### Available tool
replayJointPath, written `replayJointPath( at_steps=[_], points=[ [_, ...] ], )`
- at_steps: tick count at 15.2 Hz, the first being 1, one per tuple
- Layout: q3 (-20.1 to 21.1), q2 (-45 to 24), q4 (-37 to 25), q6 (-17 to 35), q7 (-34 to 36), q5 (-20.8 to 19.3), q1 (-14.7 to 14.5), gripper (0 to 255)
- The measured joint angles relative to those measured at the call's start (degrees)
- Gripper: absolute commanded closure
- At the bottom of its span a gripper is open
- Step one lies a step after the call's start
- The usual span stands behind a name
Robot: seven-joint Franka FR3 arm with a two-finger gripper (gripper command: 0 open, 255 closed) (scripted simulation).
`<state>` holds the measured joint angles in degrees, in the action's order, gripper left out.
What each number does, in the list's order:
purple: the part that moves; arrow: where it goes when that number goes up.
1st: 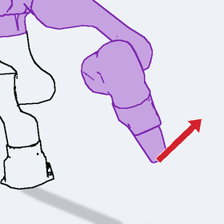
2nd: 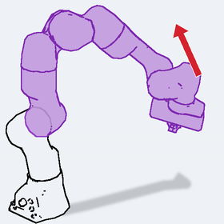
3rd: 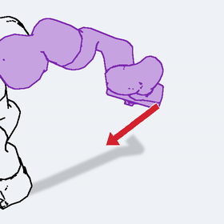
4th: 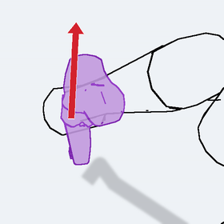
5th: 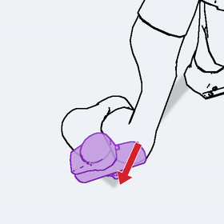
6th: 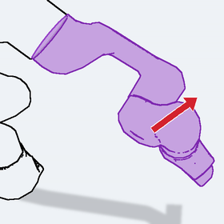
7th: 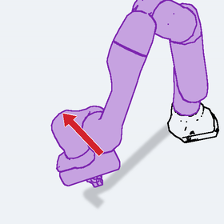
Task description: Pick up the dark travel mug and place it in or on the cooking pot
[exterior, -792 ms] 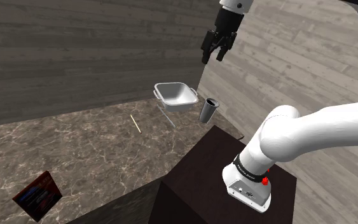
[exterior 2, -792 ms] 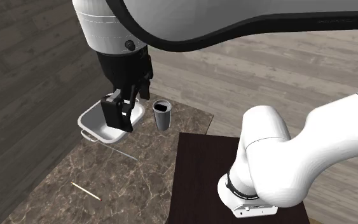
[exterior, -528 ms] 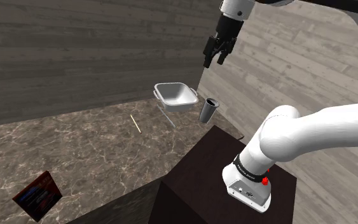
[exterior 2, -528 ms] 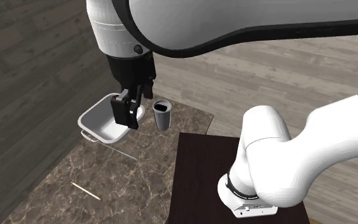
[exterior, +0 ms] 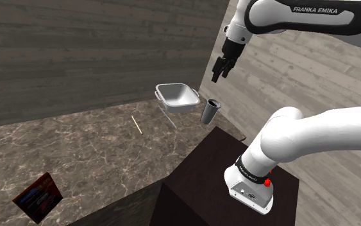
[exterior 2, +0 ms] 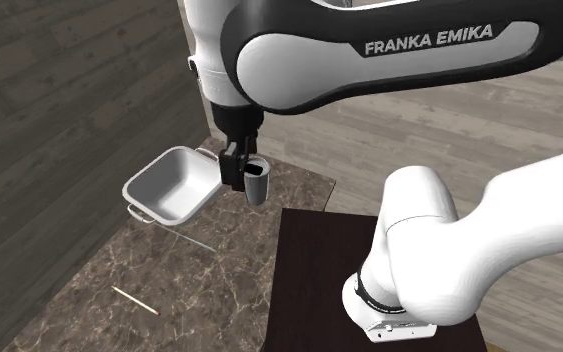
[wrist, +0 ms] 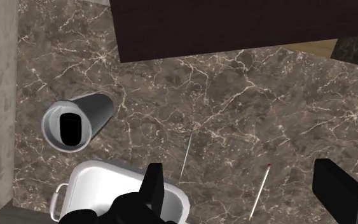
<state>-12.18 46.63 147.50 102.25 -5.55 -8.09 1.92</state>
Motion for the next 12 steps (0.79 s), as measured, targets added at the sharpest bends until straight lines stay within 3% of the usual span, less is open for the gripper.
replayJointPath(
  at_steps=[8,12],
  points=[
    [-11.0,-6.4,4.4,10.6,-12.4,-6.7,2.5,0],
    [-17.3,-13.0,3.8,16.7,-19.3,-8.9,2.8,0]
  ],
)
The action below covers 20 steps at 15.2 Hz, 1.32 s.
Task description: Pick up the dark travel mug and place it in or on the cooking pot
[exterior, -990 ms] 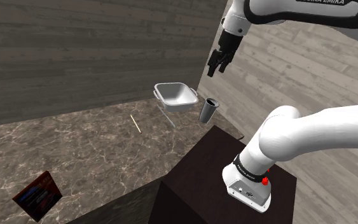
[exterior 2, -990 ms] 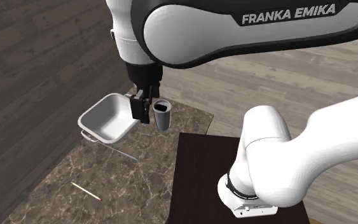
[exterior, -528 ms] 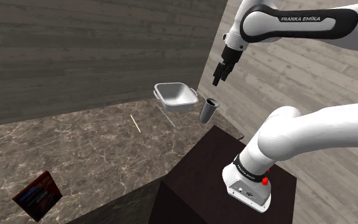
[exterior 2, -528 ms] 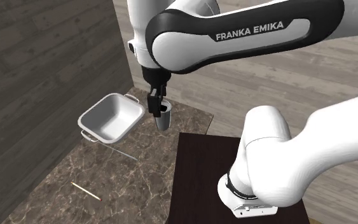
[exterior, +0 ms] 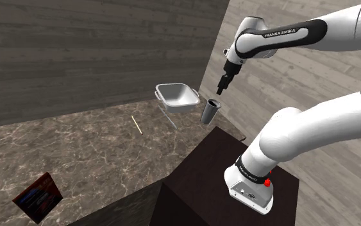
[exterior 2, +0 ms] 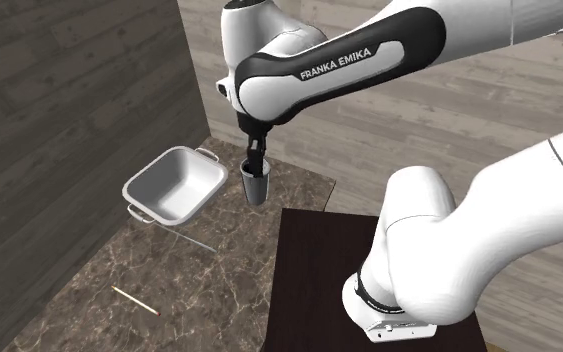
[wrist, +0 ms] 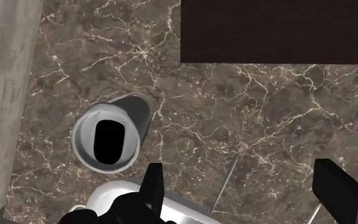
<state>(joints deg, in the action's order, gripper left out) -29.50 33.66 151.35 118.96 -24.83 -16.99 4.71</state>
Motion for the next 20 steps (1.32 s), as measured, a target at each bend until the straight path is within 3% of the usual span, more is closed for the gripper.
replayJointPath(
  at_steps=[5,8,13,15,20],
  points=[
    [-8.3,-9.7,-1.5,8.2,-9.4,-0.3,-1.1,0],
    [-13.6,-17.3,-3.7,13.2,-16.4,2.5,-3.3,0],
    [-20.5,-32.9,-8.6,20.2,-32.5,15.8,-7.3,0],
    [-20.6,-38.1,-10.4,21.7,-38.6,21.7,-6.8,0],
    [-18.3,-43.8,-10.5,25.0,-44.6,29.1,-4.9,0]
  ],
)
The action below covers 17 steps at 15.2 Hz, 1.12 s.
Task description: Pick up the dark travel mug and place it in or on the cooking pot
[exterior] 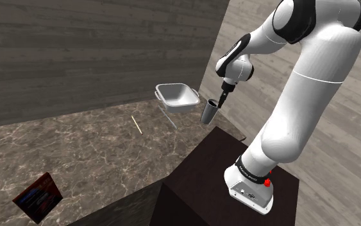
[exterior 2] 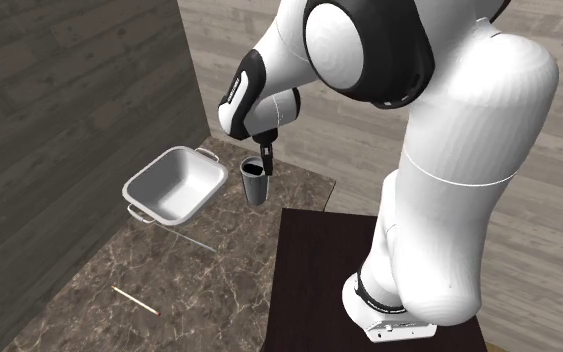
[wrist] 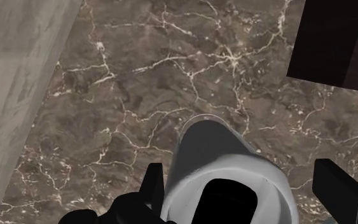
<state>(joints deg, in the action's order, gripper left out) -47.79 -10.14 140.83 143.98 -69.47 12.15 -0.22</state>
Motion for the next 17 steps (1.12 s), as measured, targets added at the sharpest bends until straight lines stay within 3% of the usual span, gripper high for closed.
replayJointPath(
  at_steps=[3,8,9,17],
  points=[
    [1.6,-2.2,0.1,1.5,-2.0,3.0,1.0,0],
    [1.8,-2.6,0.2,1.9,-2.5,3.6,1.3,0],
    [1.9,-2.6,0.2,1.9,-2.5,3.6,1.3,255],
    [1.8,-2.6,0.2,1.9,-2.5,3.6,1.3,255]
  ],
)
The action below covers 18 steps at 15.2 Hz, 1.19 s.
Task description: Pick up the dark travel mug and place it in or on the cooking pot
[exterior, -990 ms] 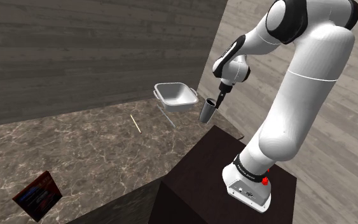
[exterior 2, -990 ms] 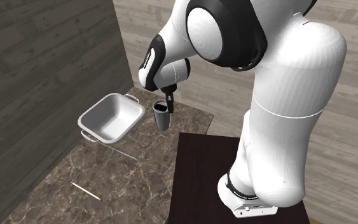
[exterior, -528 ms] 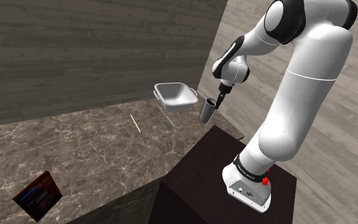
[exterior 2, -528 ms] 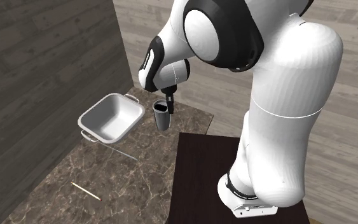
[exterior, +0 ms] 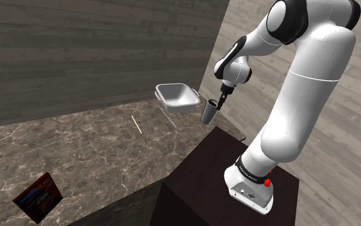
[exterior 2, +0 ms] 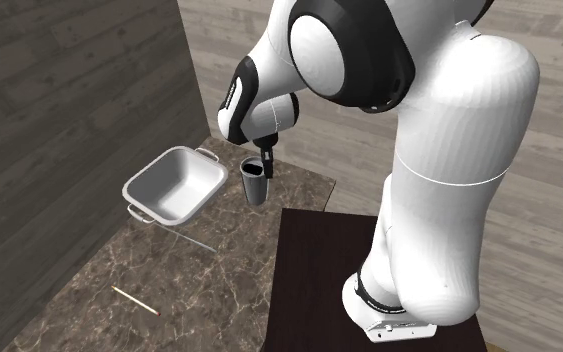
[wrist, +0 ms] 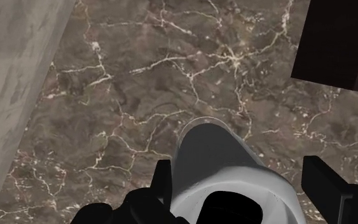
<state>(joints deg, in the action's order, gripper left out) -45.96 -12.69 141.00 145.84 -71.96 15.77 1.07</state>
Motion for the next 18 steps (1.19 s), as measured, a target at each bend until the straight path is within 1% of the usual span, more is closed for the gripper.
replayJointPath(
  at_steps=[2,4,6,11,14,18],
  points=[
    [0.0,0.0,0.0,0.0,0.0,0.0,0.0,255],
    [-0.8,1.0,0.0,-0.7,1.0,-1.4,-0.6,255],
    [-2.4,3.4,0.3,-2.0,3.1,-4.4,-1.8,255],
    [-4.7,8.0,-0.1,-5.2,7.6,-10.7,-3.4,255],
    [-5.4,11.2,-0.7,-7.6,10.5,-14.6,-3.9,255],
    [-5.5,15.4,-1.3,-11.0,13.8,-19.3,-3.8,255]
  ],
)
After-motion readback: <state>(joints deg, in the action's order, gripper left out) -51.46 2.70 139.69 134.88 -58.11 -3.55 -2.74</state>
